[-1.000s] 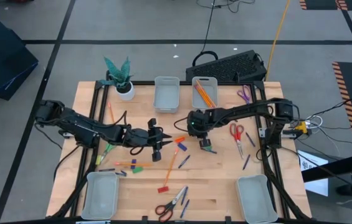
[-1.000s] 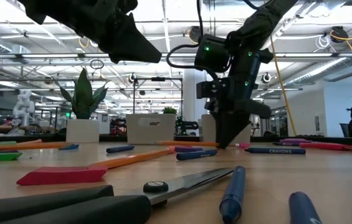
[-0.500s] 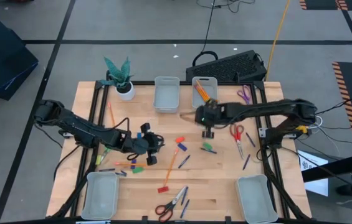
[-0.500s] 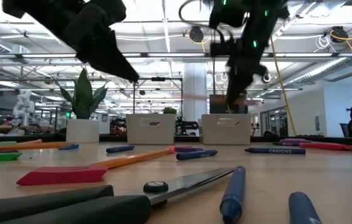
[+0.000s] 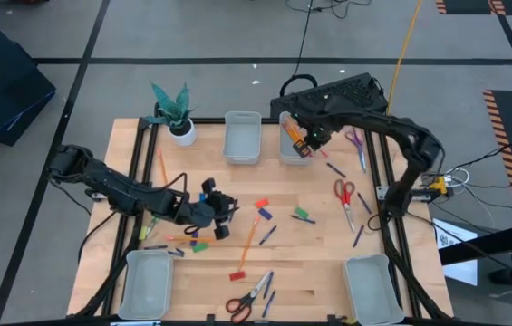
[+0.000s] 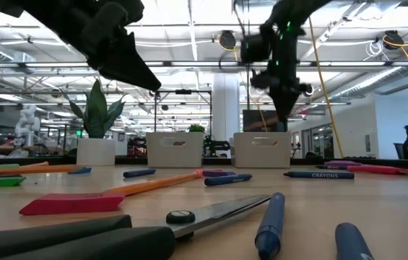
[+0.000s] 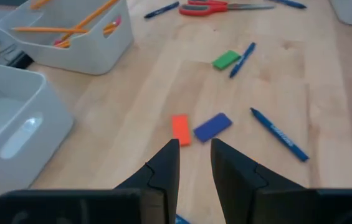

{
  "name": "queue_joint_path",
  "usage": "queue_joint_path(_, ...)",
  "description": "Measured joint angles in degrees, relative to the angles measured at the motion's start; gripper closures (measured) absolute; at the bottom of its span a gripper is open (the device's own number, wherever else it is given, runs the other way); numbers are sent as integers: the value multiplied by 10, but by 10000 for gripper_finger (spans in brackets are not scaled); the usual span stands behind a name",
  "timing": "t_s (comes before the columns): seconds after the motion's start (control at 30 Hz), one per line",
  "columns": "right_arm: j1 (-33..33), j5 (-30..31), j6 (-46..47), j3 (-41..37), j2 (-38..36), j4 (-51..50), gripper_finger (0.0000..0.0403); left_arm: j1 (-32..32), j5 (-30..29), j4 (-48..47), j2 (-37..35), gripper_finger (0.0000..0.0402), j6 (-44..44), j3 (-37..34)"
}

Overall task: Sort crayons/erasers/pens/pencils in bins
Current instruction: Put the yellow pencil into the top right bin

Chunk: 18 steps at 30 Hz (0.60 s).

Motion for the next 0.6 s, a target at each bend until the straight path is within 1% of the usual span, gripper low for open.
queue_joint_path(0.07, -16, -6, 12, 0, 19, -3, 379, -4, 1, 0, 0, 307, -1, 0)
queue_joint_path(0.13, -26, -24, 20, 0, 34, 4, 376, -7, 2, 0, 0, 307, -2, 0)
queue_joint_path(0.23, -33, -30, 27, 1, 44, 13, 362, -11, 2, -2, 0, 307, -2, 0)
queue_joint_path(0.37, -33, -29, 28, 0, 46, 40, 327, -17, 2, -2, 0, 307, -2, 0)
queue_joint_path(0.5, -27, -29, 21, 1, 21, 81, 284, -25, -11, -2, 0, 307, -3, 0)
queue_joint_path(0.6, 7, -25, -20, 1, -7, 110, 260, -39, -26, -2, 0, 307, -4, 0)
